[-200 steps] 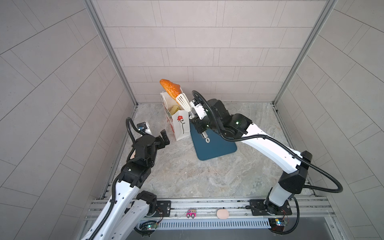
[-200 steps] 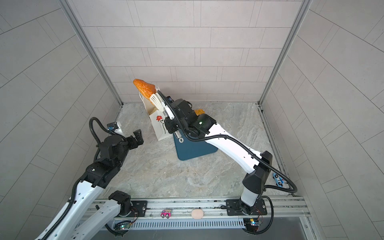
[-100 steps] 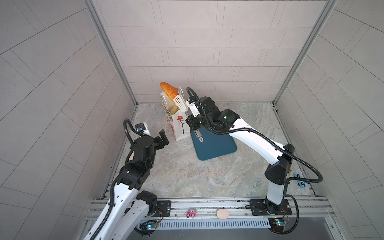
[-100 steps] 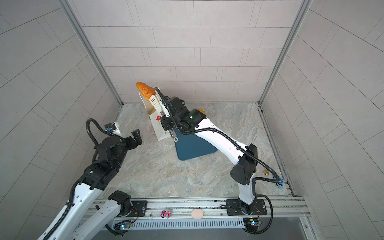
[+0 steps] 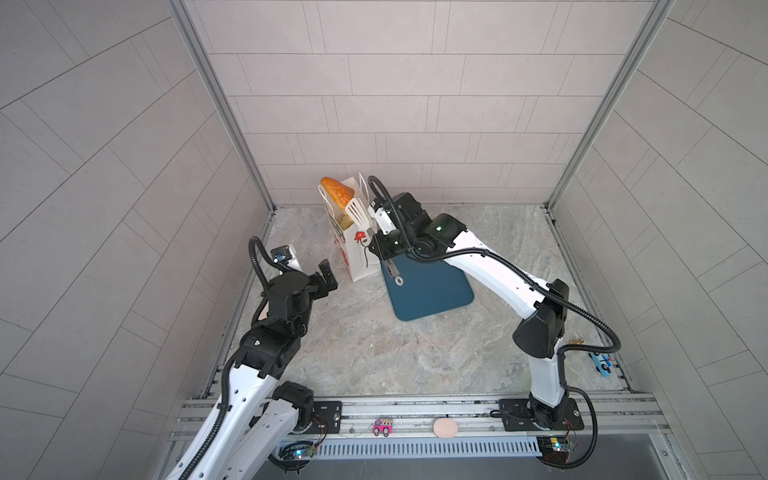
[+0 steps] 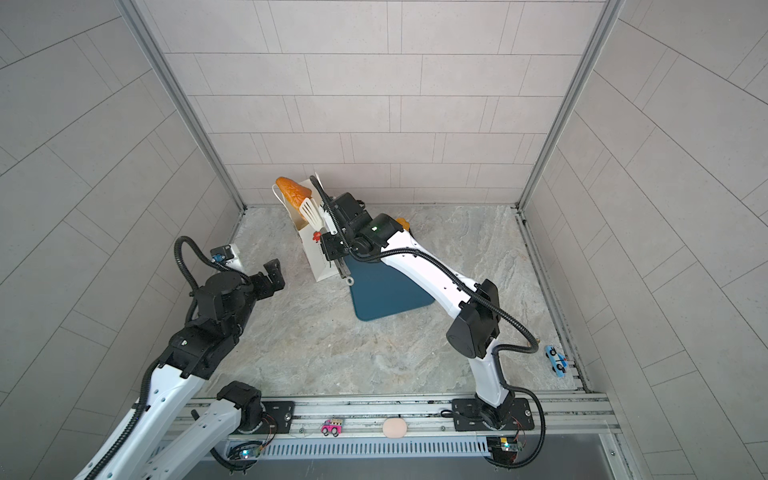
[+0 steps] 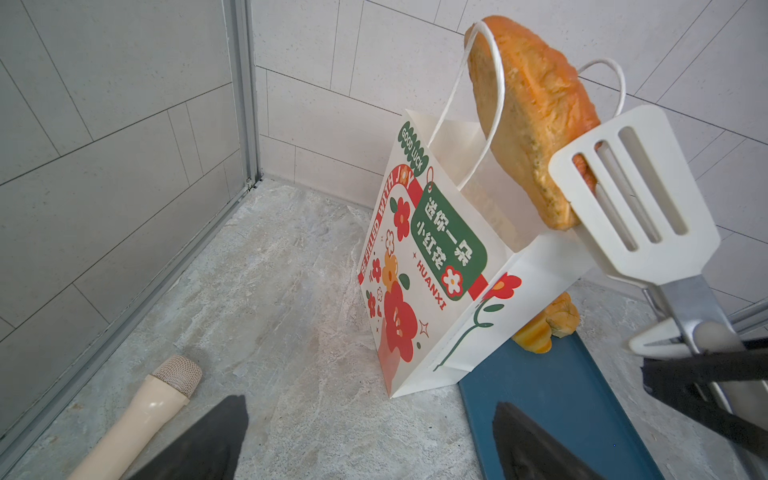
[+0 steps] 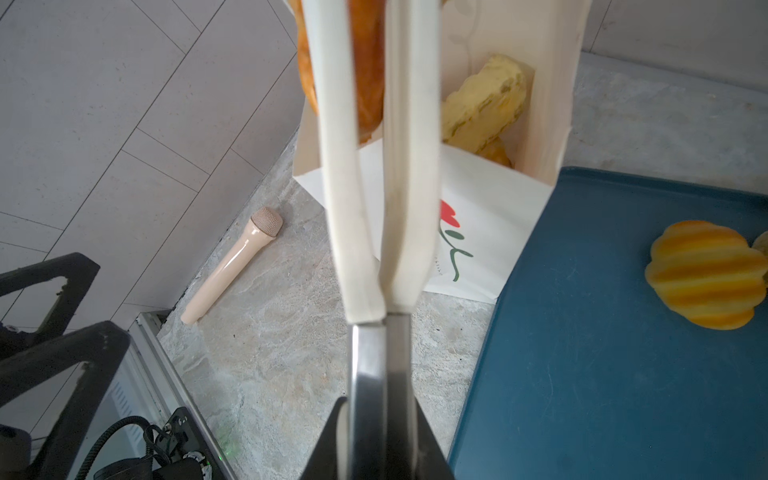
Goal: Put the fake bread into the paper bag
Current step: 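Lower the croissant in the tongs into the paper bag, then open the tongs to release the croissant into the bag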
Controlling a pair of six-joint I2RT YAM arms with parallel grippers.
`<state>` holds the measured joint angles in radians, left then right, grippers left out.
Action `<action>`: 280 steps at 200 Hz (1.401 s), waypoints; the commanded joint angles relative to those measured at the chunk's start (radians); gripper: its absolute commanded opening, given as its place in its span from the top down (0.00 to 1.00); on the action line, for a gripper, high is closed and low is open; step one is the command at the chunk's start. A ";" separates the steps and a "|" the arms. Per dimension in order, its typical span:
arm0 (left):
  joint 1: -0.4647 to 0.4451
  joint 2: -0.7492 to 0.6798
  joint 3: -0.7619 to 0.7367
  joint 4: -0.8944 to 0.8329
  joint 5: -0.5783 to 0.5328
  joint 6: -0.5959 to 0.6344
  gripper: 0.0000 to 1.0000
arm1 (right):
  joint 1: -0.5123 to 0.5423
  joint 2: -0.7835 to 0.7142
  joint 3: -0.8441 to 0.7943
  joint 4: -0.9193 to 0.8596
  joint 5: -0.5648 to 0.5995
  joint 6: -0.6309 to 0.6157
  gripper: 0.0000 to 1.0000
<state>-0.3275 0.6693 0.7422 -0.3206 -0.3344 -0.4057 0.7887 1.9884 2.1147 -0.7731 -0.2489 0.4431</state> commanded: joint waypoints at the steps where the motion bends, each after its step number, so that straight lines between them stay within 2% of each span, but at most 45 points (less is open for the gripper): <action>1: 0.005 -0.005 0.013 -0.001 -0.021 0.005 0.00 | -0.007 -0.008 0.033 0.020 -0.010 0.014 0.83; 53: 0.005 0.000 0.013 0.002 -0.018 0.005 0.00 | -0.022 0.008 0.036 0.007 -0.014 0.026 0.81; 96: 0.005 0.000 0.010 -0.002 -0.021 0.004 0.00 | -0.029 0.050 0.101 -0.038 -0.042 0.010 0.80; 183: 0.005 -0.011 0.008 -0.008 -0.024 0.002 0.00 | -0.034 0.038 0.116 -0.069 -0.057 0.000 0.59; 280: 0.005 -0.022 0.006 -0.011 -0.023 -0.002 0.00 | -0.033 -0.003 0.116 -0.072 -0.035 -0.013 0.54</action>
<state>-0.3275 0.6594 0.7418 -0.3275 -0.3389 -0.4026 0.7555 2.0521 2.2013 -0.8387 -0.3031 0.4419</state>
